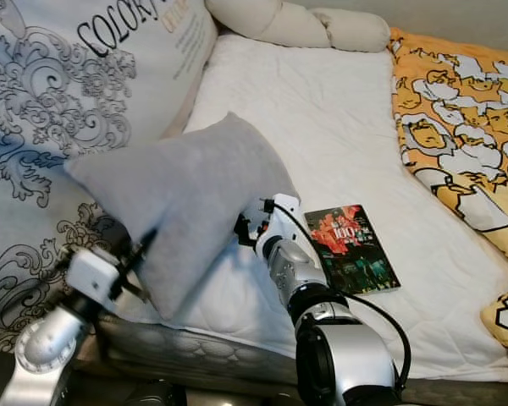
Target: Clean up the room
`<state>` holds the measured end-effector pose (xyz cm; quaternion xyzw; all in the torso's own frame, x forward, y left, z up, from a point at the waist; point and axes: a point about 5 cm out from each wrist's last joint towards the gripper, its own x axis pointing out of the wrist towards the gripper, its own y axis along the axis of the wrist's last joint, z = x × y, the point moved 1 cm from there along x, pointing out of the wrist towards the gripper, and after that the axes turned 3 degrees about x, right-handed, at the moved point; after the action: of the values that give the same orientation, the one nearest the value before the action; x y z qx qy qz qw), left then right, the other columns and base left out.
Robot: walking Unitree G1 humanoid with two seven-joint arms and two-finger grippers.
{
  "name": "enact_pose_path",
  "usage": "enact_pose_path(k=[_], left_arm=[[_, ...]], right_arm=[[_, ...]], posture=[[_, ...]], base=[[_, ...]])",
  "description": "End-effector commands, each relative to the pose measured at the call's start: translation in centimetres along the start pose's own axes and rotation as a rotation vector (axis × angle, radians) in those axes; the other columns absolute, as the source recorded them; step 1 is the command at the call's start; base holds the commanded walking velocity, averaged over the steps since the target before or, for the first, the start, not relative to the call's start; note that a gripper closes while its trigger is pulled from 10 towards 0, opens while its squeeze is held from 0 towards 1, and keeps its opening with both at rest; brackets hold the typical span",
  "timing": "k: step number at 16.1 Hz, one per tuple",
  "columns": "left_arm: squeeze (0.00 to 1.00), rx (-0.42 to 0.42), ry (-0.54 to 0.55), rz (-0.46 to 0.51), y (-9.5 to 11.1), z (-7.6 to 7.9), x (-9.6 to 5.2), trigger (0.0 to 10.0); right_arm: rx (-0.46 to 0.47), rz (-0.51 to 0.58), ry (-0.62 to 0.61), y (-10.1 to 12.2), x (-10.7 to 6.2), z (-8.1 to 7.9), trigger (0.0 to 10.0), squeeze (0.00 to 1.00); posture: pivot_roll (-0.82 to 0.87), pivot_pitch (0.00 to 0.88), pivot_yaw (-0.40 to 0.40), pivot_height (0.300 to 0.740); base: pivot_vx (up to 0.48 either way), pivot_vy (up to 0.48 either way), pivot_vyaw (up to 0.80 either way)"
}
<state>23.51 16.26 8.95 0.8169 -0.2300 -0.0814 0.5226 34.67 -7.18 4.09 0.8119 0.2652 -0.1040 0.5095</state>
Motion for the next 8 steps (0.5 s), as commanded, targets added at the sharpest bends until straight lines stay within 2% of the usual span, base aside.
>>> enact_pose_path(k=[1, 2, 3, 4, 5, 6, 7, 8], left_arm=[[0.0, 0.039, -0.061, 0.059, 1.2, 1.2, 0.4, 0.0], [0.0, 0.038, -0.072, 0.056, 1.2, 1.5, 0.3, 0.0], [0.0, 0.014, -0.08, 0.038, 1.0, 1.8, 0.3, 3.8], [0.0, -0.021, -0.062, -0.001, 0.5, 1.6, 0.4, 10.0], [0.58, -0.033, -0.048, -0.01, 0.3, 1.3, 0.4, 10.0], [1.0, -0.027, -0.04, -0.008, 0.4, 0.8, 0.6, 10.0], [1.0, -0.061, -0.045, 0.036, 1.1, -0.9, 1.5, 10.0], [1.0, -0.079, -0.048, 0.049, 1.3, -1.3, 1.7, 10.0]], right_arm=[[-0.021, -0.01, 0.041, -0.1, 0.3, -1.5, 10.0, 0.0], [-0.021, -0.013, 0.048, -0.2, 0.4, -1.7, 10.0, 0.0], [-0.028, -0.017, 0.059, -0.3, 0.4, -2.0, 10.0, 0.0], [-0.026, -0.014, 0.053, -0.4, 0.3, -1.8, 10.0, 0.0], [-0.022, -0.011, 0.048, -0.4, 0.3, -1.6, 10.0, 0.0], [-0.019, -0.003, 0.034, -0.3, 0.2, -1.2, 10.0, 0.0], [-0.019, 0.02, -0.008, 0.2, -0.1, 0.4, 10.0, 0.0], [-0.014, 0.025, -0.014, 0.3, -0.1, 0.7, 10.0, 0.0]], posture=[[0.11, 0.078, -0.078, 0.74], [0.11, 0.078, -0.078, 0.74], [0.12, 0.08, -0.079, 0.74], [0.11, 0.082, -0.08, 0.74], [0.11, 0.081, -0.079, 0.74], [0.11, 0.081, -0.078, 0.74], [0.1, 0.081, -0.07, 0.74], [0.1, 0.081, -0.07, 0.74]], base=[[0.0, 0.0, 0.0], [0.0, 0.0, 0.0], [0.0, 0.0, 0.0], [0.0, 0.0, 0.0], [0.0, 0.0, 0.0], [0.0, 0.0, 0.0], [0.0, 0.0, 0.0], [0.0, 0.0, 0.0]])
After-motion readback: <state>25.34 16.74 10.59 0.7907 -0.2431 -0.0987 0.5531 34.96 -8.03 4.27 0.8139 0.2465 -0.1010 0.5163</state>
